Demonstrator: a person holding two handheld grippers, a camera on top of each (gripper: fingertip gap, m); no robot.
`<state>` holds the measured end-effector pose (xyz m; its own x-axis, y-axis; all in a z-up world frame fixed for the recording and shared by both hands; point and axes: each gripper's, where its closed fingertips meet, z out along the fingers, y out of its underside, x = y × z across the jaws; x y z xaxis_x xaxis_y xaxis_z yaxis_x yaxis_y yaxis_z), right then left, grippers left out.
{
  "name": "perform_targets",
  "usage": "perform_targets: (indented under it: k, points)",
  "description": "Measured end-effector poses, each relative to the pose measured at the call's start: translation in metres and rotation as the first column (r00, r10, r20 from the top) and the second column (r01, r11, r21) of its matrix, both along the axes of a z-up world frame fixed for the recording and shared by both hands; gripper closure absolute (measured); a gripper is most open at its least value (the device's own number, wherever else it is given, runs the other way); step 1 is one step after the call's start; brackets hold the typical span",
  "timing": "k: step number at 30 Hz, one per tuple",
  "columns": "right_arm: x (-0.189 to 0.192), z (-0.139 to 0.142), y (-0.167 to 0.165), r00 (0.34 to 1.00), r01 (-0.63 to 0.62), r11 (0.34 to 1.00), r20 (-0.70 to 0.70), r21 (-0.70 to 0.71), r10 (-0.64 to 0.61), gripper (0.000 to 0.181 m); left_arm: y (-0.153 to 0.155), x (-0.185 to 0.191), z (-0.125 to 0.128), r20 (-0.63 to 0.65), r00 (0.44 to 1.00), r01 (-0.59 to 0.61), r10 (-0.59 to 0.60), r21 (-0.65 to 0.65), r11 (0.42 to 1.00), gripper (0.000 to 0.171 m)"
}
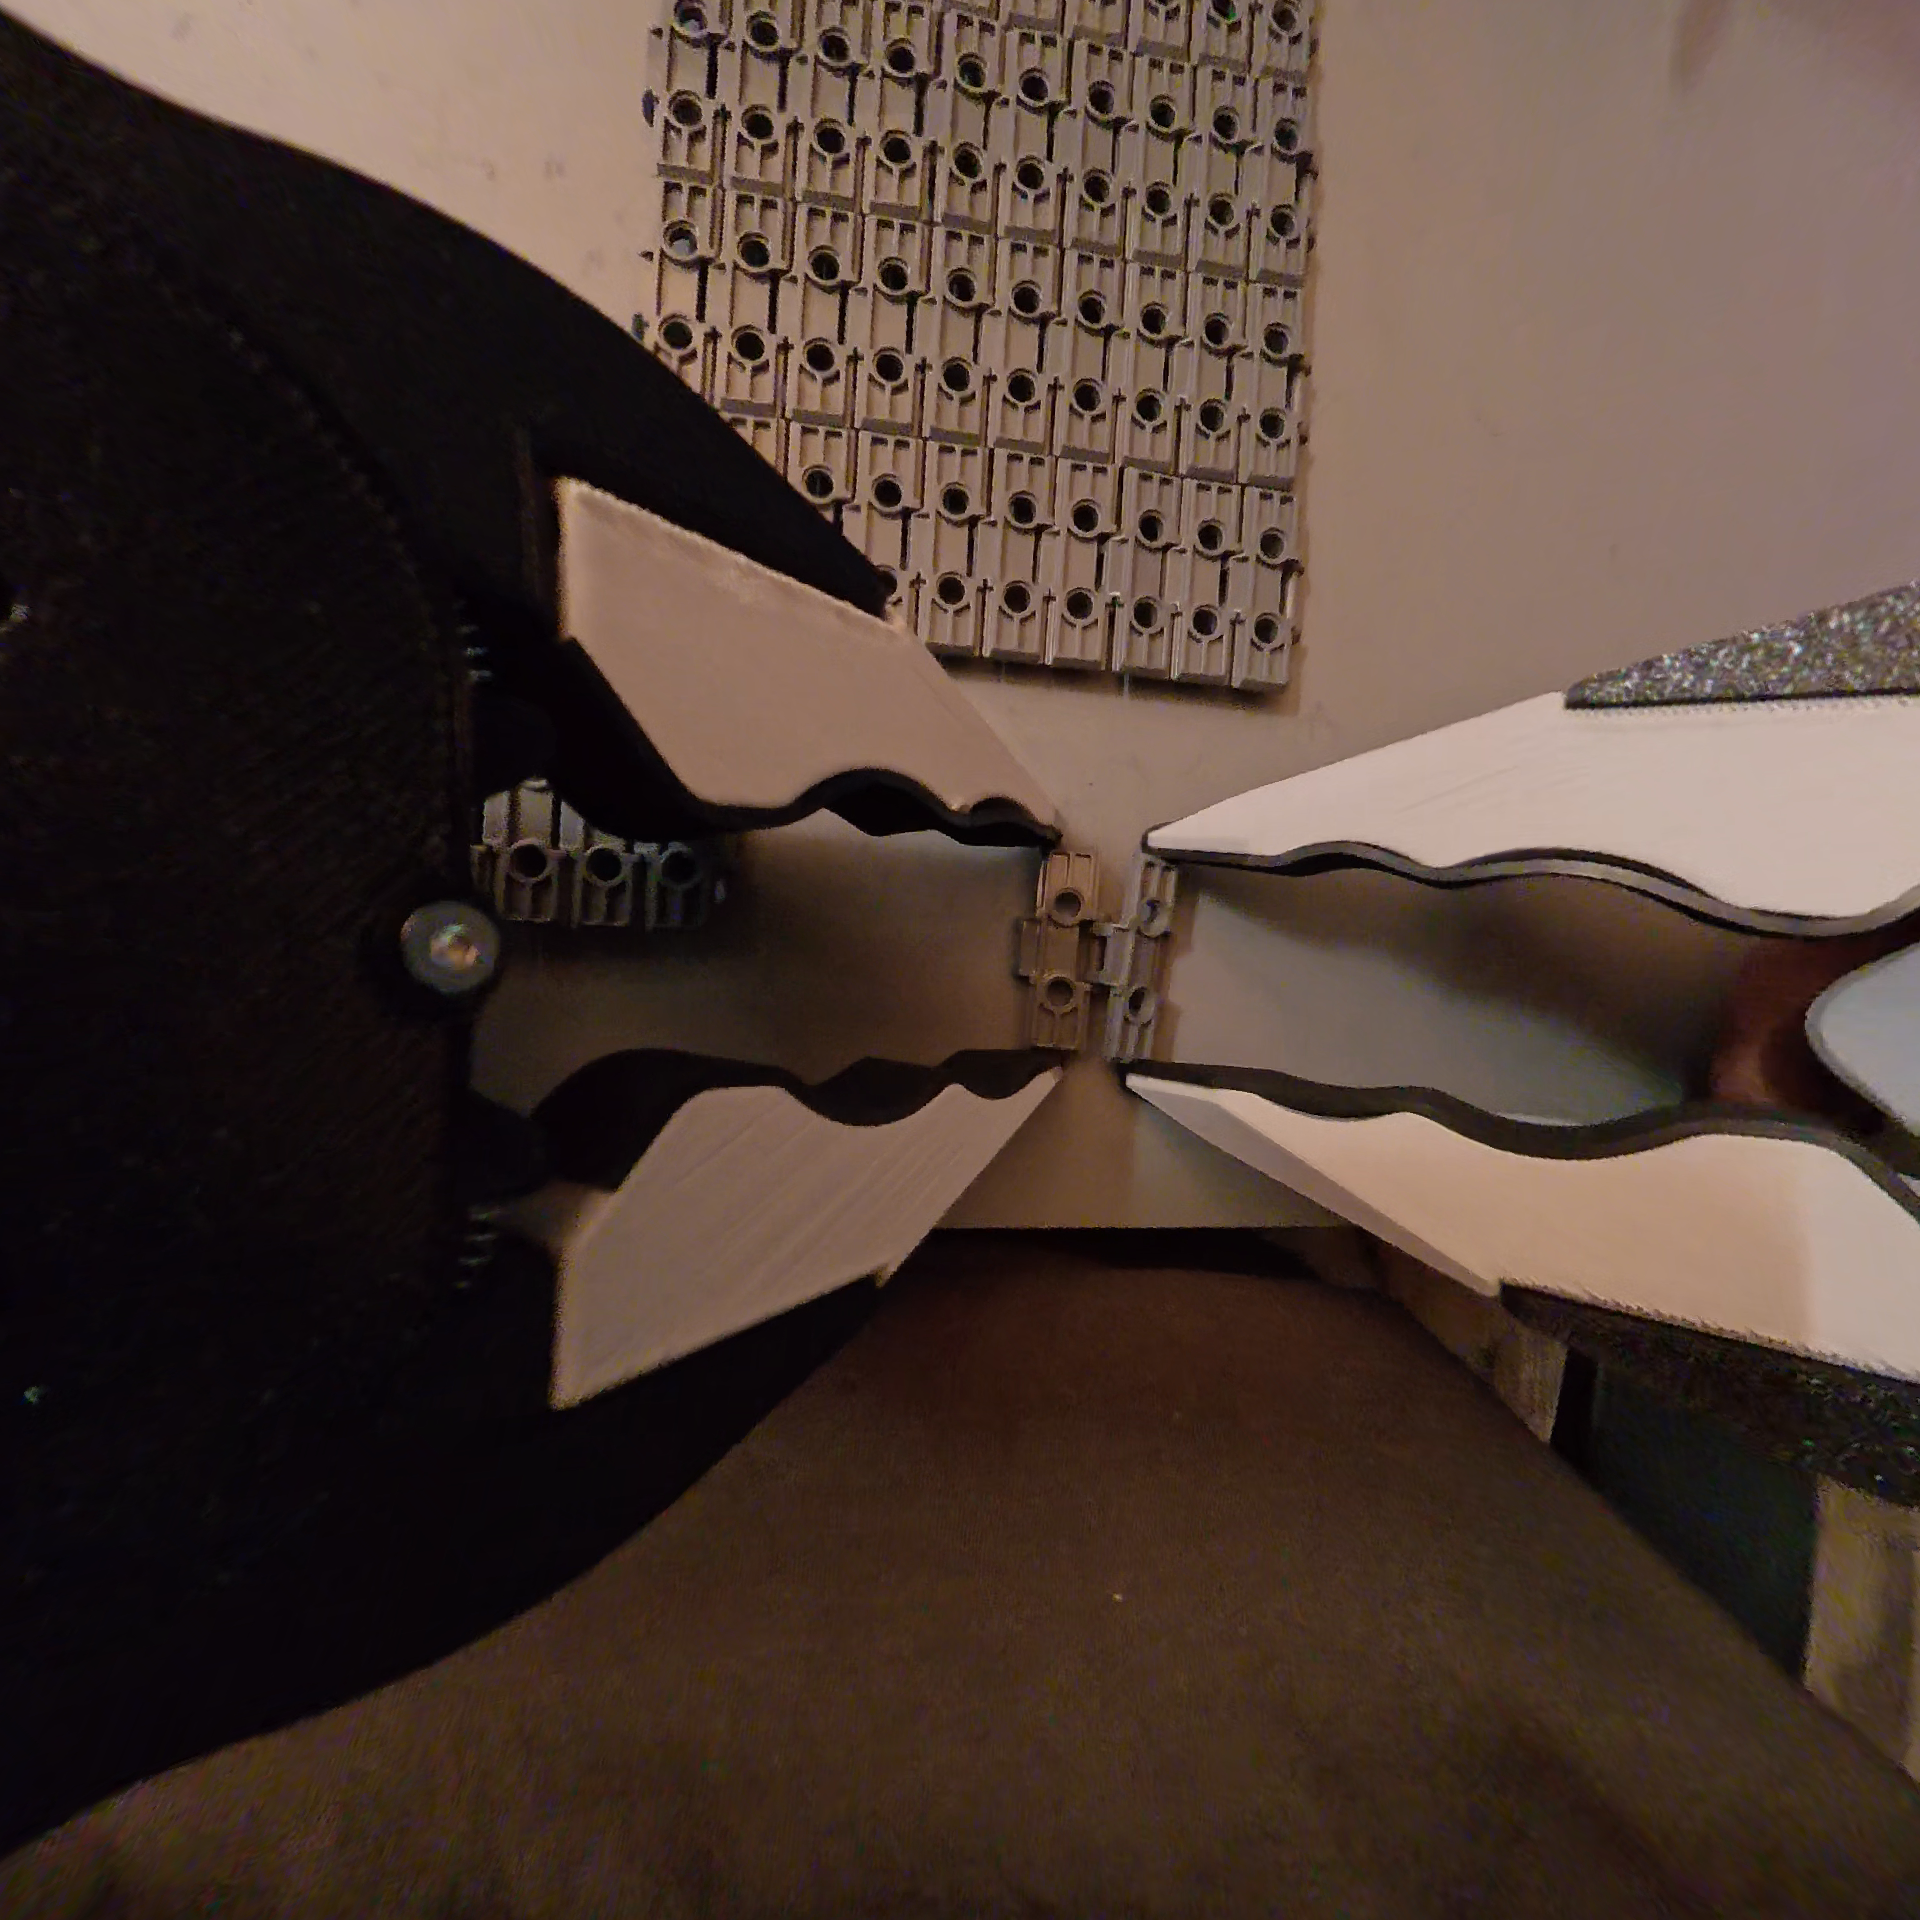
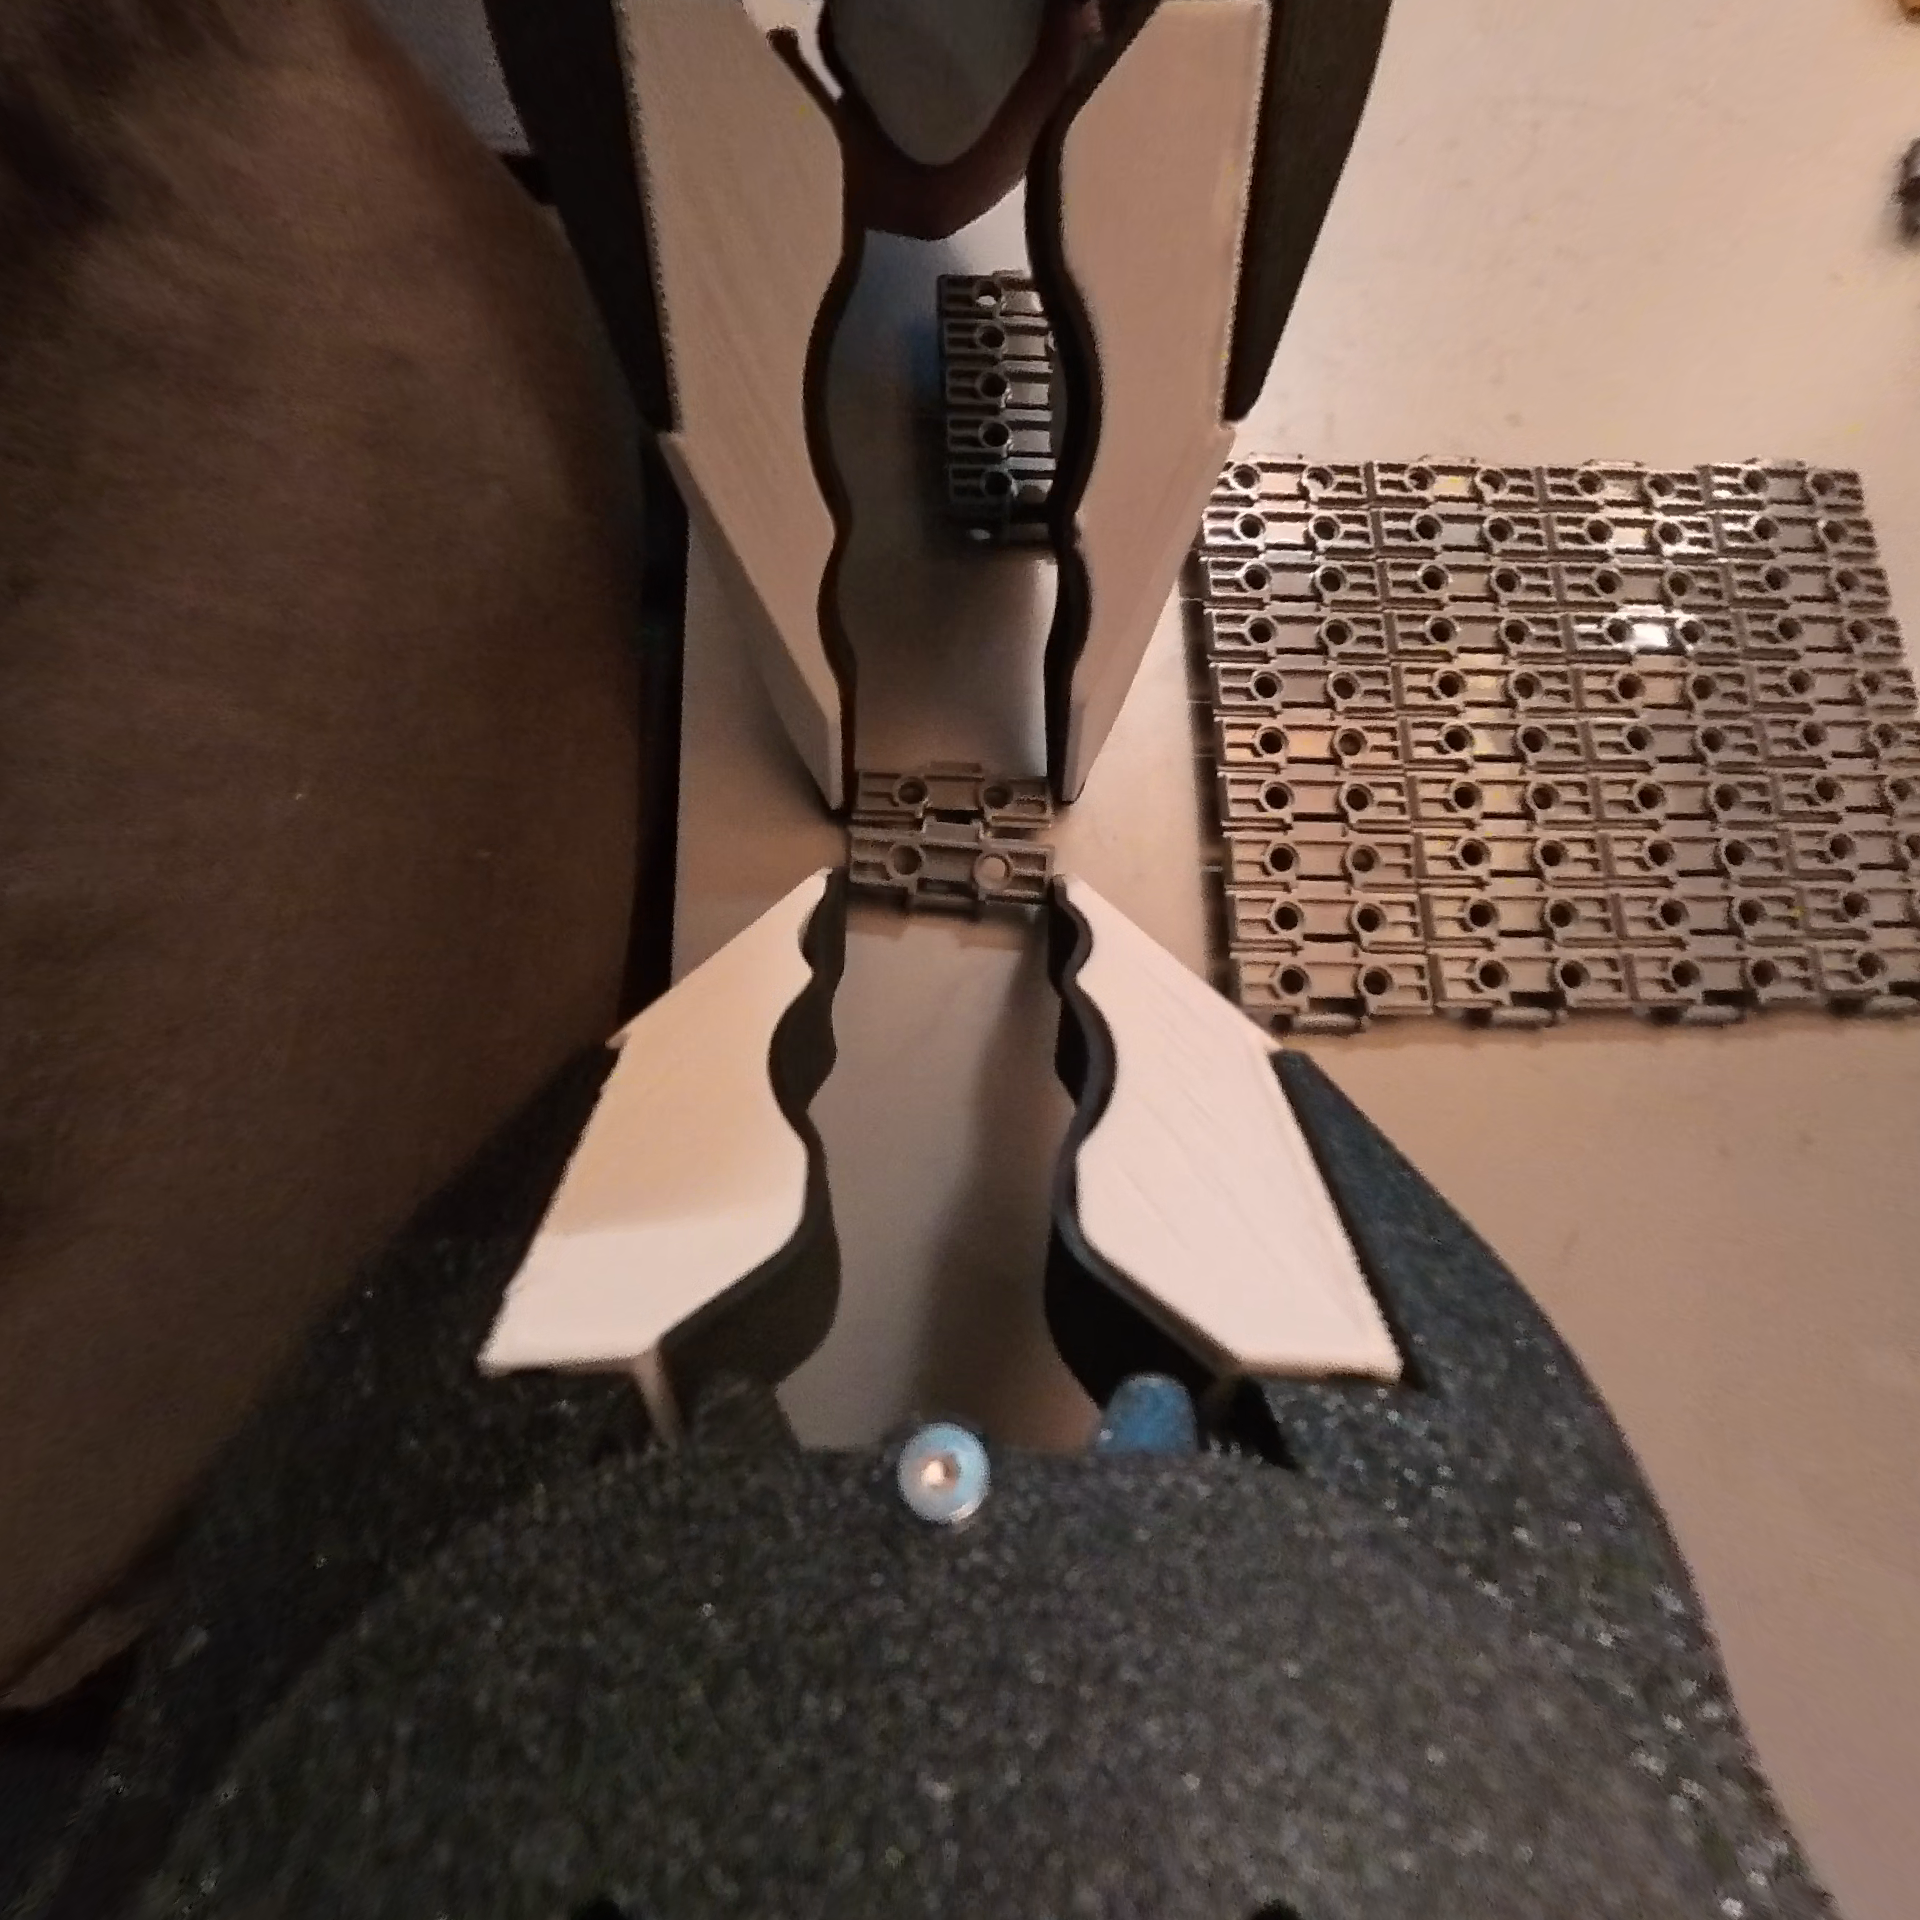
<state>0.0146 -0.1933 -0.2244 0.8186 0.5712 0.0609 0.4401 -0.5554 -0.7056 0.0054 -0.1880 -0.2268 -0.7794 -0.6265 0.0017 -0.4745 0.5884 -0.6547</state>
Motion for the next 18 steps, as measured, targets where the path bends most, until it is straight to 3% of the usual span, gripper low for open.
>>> perform_targets:
  k: [4, 9, 10, 14, 18]
  points:
    - [0.000, 0.000, 0.000, 1.000, -0.024, 0.999, 0.009, -0.023, 0.024, 0.142, 0.000, 0.000, 0.000, -0.004, 1.000, 0.006, -0.006, 0.012, 1.000, 0.134]
    - [0.005, 0.006, 0.000, 0.999, 0.027, 1.000, -0.020, 0.003, -0.027, 0.125, 0.000, 0.000, 0.000, -0.005, 1.000, 0.003, -0.003, 0.008, 1.000, 0.134]
    - [0.005, 0.011, 0.001, 0.997, 0.046, 0.999, -0.056, 0.017, -0.045, 0.127, 0.000, 0.000, 0.000, -0.005, 1.000, 0.003, -0.003, 0.007, 1.000, 0.134]
    - [0.007, 0.024, 0.006, 0.972, 0.146, 0.988, -0.192, 0.039, -0.136, 0.164, 0.000, 0.000, 0.000, -0.005, 1.000, 0.003, -0.003, 0.011, 1.000, 0.134]
    - [0.002, 0.017, 0.004, 0.972, 0.132, 0.991, -0.200, 0.013, -0.127, 0.177, 0.000, 0.000, 0.000, -0.005, 1.000, 0.006, -0.006, 0.015, 1.000, 0.134]
